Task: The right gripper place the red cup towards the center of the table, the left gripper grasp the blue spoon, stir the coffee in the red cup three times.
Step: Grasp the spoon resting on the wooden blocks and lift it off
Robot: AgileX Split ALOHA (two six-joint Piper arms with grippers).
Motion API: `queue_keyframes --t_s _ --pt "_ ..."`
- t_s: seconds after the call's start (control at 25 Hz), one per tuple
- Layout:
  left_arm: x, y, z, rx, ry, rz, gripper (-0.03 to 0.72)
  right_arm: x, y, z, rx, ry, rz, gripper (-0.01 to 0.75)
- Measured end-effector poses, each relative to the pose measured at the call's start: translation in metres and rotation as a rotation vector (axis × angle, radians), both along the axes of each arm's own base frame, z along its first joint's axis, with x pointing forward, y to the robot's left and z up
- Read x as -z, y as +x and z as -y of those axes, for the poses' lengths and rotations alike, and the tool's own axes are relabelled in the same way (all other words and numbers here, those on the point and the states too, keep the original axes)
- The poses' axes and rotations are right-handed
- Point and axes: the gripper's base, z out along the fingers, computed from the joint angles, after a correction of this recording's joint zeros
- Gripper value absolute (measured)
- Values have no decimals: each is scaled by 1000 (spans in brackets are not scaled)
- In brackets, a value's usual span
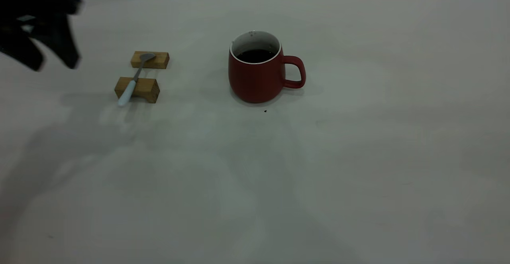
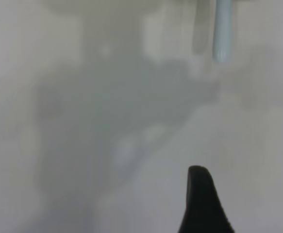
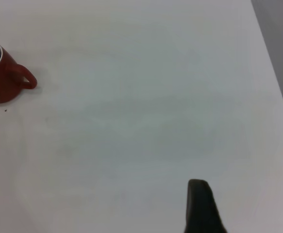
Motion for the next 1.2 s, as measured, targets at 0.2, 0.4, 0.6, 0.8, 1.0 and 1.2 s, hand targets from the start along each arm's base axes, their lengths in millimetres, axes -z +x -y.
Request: queue_keyframes --t_s 0.2,0.4,0.6,0.8,1.0,1.2 --pt "31 35 13 7 1 -25 533 0 0 0 0 0 0 510" --pt "55 54 16 10 8 -78 533 0 0 0 0 0 0 510" --pt "69 66 17 3 14 -88 533 0 0 0 0 0 0 510" --pt "86 74 19 -4 16 -130 533 0 0 0 0 0 0 510" --pt "97 79 20 -4 17 -164 533 0 0 0 0 0 0 510" --pt "109 77 20 -11 13 -195 533 0 0 0 0 0 0 510"
